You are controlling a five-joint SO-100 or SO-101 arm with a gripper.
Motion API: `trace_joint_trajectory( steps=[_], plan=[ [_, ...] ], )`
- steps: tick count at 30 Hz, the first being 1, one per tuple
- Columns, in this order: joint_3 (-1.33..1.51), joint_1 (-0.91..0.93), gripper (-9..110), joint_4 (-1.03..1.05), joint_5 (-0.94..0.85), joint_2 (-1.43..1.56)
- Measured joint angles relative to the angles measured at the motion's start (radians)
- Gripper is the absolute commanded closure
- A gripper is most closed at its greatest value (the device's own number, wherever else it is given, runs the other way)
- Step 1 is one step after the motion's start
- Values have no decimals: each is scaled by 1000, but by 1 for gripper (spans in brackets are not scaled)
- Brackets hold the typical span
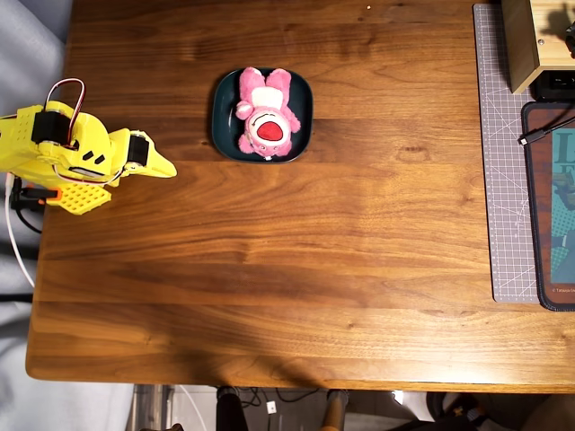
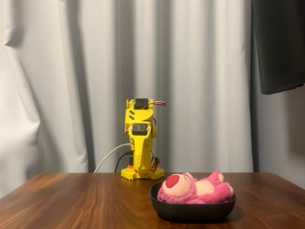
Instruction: Grasp a strawberry bear and put it in the bin.
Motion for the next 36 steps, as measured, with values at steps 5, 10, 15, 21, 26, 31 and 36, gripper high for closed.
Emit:
trace_joint_trajectory(
  steps=[5, 10, 15, 21, 26, 31, 36],
  plan=[
    [0, 37, 101, 0, 0, 0],
    [0, 48, 101, 0, 0, 0],
    [0, 48, 101, 0, 0, 0],
    [0, 48, 101, 0, 0, 0],
    [0, 48, 101, 0, 0, 0],
    [0, 48, 101, 0, 2, 0],
    [0, 48, 101, 0, 5, 0]
  ],
)
